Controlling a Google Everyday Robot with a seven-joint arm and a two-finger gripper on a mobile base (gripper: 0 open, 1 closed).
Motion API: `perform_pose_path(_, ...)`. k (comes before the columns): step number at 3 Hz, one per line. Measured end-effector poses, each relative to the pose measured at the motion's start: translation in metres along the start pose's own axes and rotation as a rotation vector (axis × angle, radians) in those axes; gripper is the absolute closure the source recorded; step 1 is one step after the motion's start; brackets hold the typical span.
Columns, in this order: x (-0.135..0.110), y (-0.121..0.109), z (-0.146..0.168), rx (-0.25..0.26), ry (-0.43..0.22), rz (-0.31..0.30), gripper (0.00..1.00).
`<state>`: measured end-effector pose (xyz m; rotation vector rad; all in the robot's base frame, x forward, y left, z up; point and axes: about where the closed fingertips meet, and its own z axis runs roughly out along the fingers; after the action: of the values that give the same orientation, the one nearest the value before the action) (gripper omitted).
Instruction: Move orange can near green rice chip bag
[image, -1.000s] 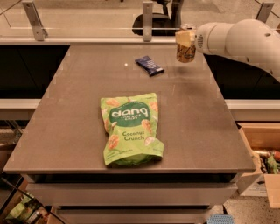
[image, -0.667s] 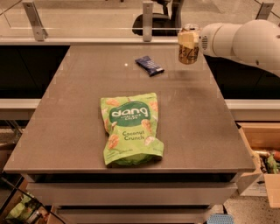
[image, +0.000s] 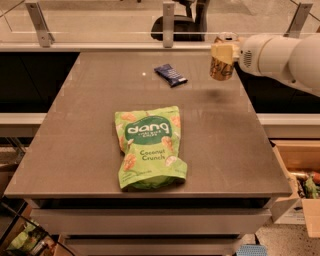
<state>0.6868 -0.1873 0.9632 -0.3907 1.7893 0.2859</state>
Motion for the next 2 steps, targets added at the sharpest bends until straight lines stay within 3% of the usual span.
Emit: perform_pose_path(2, 0.008, 0.031, -0.042, 0.04, -0.018, -0.007, 1.0)
